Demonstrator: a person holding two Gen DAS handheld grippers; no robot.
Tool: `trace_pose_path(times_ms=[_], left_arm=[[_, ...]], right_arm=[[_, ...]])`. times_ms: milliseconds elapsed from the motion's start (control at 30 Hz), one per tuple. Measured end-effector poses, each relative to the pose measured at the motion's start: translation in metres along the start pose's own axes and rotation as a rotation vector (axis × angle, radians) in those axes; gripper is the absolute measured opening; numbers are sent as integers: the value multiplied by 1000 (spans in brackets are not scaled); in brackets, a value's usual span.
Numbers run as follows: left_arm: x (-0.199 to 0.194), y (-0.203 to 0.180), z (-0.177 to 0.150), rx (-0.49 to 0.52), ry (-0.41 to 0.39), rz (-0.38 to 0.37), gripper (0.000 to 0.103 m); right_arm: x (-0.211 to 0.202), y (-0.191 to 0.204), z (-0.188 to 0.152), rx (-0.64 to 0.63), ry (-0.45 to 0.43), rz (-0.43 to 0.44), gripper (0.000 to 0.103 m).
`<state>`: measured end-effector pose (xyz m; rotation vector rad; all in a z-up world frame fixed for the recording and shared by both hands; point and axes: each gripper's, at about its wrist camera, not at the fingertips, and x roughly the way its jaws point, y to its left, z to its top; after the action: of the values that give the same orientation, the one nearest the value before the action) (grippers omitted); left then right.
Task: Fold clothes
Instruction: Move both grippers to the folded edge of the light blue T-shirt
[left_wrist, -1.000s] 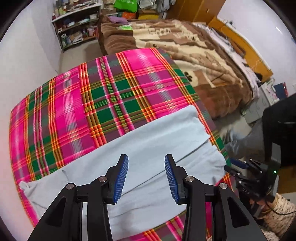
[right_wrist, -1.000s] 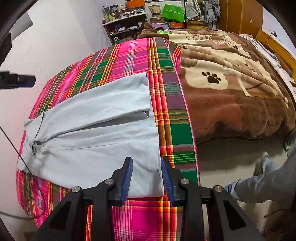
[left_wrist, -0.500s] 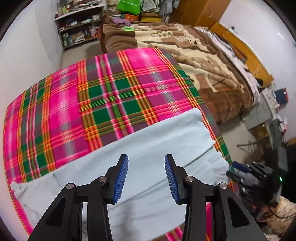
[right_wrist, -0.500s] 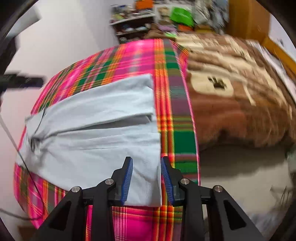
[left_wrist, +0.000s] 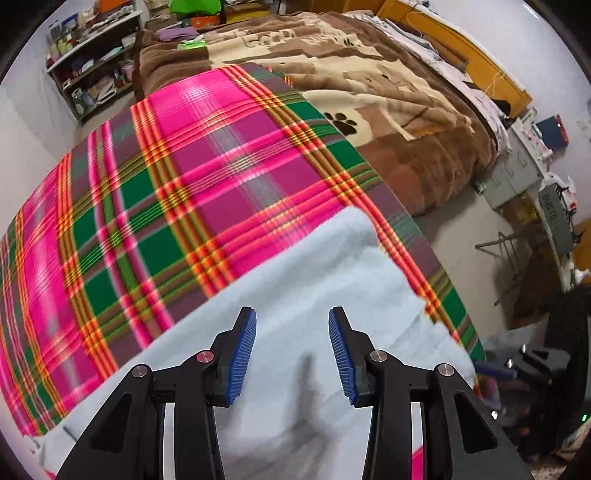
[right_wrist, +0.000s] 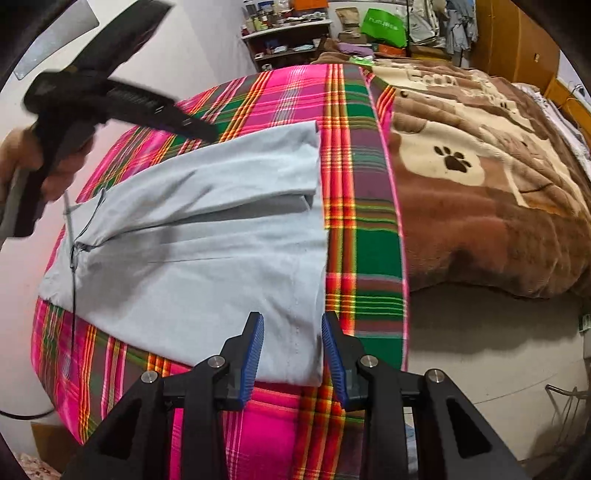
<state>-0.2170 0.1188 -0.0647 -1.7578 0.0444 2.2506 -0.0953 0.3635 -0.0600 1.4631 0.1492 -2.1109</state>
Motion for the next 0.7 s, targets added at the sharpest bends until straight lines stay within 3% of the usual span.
trace_pose_path(times_ms=[300,400,700], left_arm=[[2,2,4,-53,22,-13,43],[-3,2,3,-40,18,-13,43],[-13,26,-12,-151,-6,-82,43]], right_arm=[[-1,-19,7,112,-27,54,33],[3,-18,7,82,-4,46,33],[8,-15,4,36,26,38,33]])
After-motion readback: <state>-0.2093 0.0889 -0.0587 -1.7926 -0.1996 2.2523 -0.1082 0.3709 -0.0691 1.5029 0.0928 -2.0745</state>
